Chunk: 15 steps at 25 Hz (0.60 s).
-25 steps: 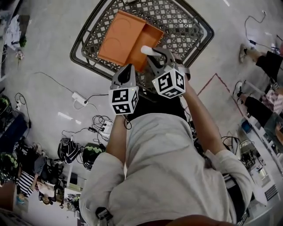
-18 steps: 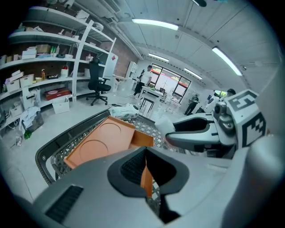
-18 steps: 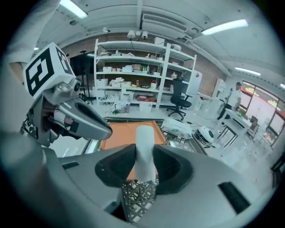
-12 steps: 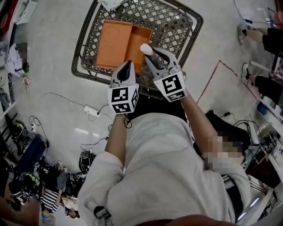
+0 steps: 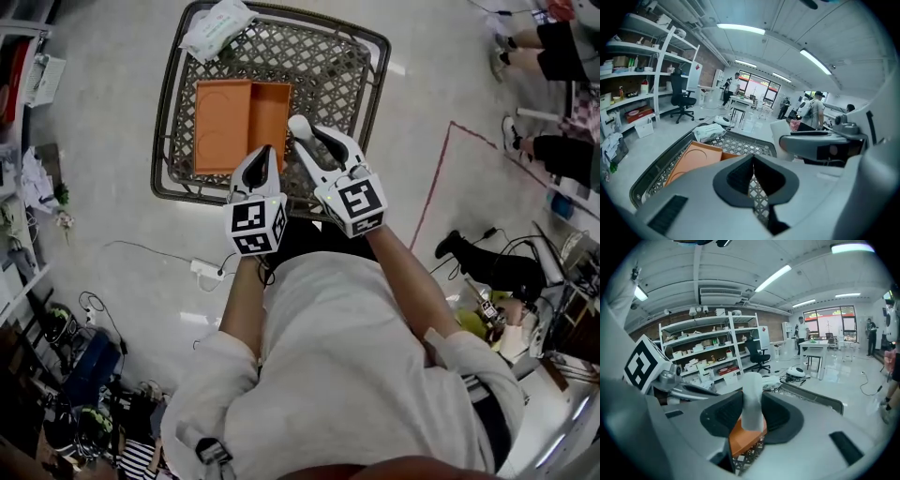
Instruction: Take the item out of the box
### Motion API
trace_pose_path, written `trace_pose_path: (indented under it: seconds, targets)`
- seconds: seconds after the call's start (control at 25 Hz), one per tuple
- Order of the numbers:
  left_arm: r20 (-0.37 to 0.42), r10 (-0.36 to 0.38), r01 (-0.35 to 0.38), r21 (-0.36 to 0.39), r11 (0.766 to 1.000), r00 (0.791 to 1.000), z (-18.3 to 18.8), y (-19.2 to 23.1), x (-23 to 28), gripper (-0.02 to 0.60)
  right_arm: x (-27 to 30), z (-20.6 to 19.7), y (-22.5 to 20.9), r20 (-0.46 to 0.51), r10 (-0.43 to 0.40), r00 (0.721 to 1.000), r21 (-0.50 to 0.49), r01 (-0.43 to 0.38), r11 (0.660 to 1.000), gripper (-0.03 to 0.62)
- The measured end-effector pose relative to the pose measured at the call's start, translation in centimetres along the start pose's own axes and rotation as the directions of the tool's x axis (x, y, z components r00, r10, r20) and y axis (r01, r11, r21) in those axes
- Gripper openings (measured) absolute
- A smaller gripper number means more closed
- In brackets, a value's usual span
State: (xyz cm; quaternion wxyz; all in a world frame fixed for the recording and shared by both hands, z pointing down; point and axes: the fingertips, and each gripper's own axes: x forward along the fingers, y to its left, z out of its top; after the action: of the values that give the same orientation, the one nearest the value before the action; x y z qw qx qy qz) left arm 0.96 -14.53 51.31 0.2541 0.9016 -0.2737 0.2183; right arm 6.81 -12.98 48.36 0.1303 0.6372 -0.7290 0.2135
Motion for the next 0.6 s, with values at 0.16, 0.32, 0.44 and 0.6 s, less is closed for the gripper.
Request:
trace_pose_path:
  seconds: [0.16,0.32,0.44,0.6]
  targets:
    - [0.016,-0.013,0.012,0.028,1.000,1.000,1.3,-1.6,0.4,0.011,-1.2,0.8,-1.3,0.036,-0.016,0.999,0.038,0.015,0.999,0.124]
    - [0.030,-0.020,0.018,0.044,0.999,0.999,2.0,-3.7,0.2,0.011,-3.0,1.1,-2.7,0.049,-0.024,0.999,0.038,0.022,0.999,0.124]
    - [0.041,-0.033,0.031,0.062,0.998,0.999,2.3,-5.3,0.5,0.011,-4.4,1.4,-4.1,0.081,-0.052,0.995,0.032,0.050,0.998,0.124]
    - [0.055,-0.044,0.040,0.083,0.996,0.997,2.5,-7.6,0.3,0.011,-6.7,1.8,-5.2,0.106,-0.077,0.991,0.024,0.075,0.997,0.124]
